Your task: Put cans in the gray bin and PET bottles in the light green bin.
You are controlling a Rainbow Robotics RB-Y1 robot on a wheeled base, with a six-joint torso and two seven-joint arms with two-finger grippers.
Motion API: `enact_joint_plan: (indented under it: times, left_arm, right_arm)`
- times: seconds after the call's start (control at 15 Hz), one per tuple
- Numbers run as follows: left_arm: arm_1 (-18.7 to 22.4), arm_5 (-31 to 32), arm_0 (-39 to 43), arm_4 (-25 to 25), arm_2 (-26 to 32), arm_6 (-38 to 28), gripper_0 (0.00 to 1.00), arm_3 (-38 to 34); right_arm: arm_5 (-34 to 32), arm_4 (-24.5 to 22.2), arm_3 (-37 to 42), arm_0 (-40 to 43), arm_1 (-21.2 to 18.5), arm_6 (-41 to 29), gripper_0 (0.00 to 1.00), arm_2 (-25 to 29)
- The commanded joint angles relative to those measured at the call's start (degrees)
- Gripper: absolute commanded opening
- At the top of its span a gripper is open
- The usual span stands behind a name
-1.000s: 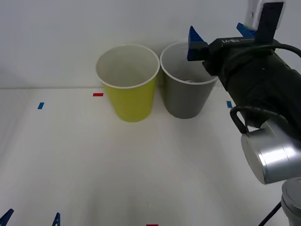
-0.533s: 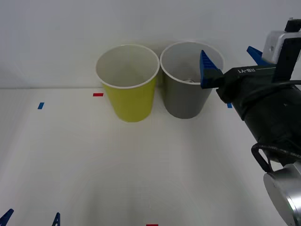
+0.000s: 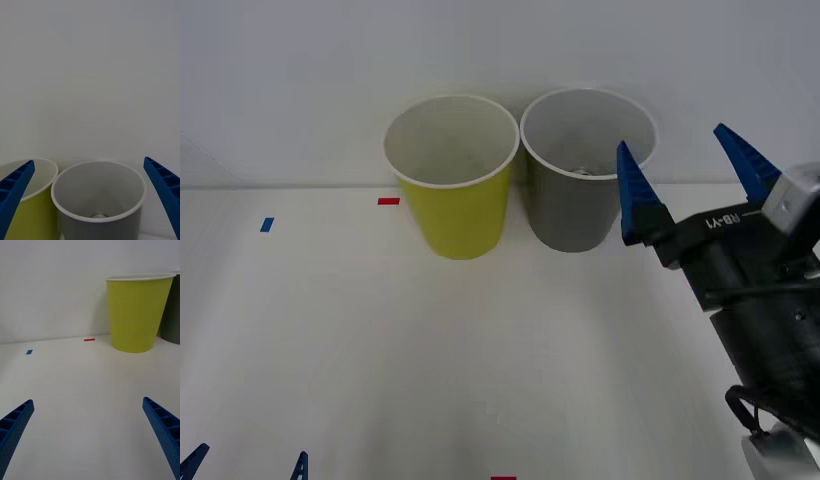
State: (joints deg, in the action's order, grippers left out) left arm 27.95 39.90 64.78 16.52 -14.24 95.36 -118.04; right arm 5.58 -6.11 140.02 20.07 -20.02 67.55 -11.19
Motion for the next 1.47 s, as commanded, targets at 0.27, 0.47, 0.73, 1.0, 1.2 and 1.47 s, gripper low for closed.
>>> enact_joint_plan:
  times: [0.27,0.47,0.73,1.0,1.2,1.47]
  left_arm:
    - [0.00,0.00,0.00,0.00,0.00,0.00,1.00,0.00]
    - [0.00,0.00,0.00,0.00,0.00,0.00,1.00,0.00]
    - [0.00,0.00,0.00,0.00,0.00,0.00,1.00,0.00]
    - [0.00,0.00,0.00,0.00,0.00,0.00,1.00,0.00]
    - [0.00,0.00,0.00,0.00,0.00,0.00,1.00,0.00]
    - [0.00,0.00,0.00,0.00,0.00,0.00,1.00,0.00]
  right_arm:
    - [-13.76,-1.10,-2.56,16.94,-0.73,0.56,1.00,4.25]
    - [-17.80,-0.75,-2.56,23.09,-1.17,0.21,1.00,6.09]
    - [-29.23,0.30,-7.92,28.10,-1.52,0.56,1.00,7.76]
    - [-41.53,0.39,-16.19,31.26,-1.08,2.94,1.00,8.90]
    - [-43.02,5.58,-16.45,36.97,-1.17,11.11,1.00,6.18]
    - [-43.46,12.87,-19.44,42.42,-1.96,13.57,1.00,0.99]
